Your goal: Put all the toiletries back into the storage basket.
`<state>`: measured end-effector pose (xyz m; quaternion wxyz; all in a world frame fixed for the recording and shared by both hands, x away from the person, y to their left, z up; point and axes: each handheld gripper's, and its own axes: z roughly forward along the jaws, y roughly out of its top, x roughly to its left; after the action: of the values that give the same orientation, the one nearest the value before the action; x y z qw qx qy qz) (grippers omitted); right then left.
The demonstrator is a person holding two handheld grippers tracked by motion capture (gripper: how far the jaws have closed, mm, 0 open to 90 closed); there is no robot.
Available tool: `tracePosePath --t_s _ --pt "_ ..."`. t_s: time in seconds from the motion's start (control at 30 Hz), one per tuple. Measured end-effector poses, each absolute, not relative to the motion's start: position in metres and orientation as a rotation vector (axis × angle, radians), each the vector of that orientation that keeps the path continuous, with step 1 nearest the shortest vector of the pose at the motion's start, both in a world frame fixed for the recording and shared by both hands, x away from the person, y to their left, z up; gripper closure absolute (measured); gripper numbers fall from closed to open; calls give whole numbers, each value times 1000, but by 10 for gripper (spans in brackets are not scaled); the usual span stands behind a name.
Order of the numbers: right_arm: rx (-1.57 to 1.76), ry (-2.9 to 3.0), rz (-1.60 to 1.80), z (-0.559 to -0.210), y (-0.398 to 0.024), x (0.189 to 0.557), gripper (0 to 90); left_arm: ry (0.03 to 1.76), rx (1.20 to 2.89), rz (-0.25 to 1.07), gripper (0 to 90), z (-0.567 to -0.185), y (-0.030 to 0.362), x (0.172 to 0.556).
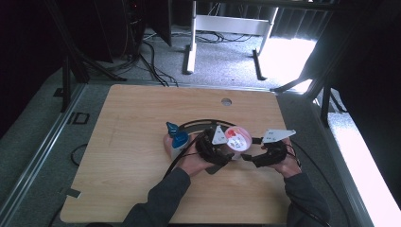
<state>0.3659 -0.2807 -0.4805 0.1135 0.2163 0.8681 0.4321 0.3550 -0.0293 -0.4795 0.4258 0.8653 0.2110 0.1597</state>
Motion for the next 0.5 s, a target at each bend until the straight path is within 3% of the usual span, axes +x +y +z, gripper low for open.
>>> tracePosePath --t_s 0.5 --pt "663 2546 1254 -482 -282 377 233 545 2169 415 223 -480 -34 365"
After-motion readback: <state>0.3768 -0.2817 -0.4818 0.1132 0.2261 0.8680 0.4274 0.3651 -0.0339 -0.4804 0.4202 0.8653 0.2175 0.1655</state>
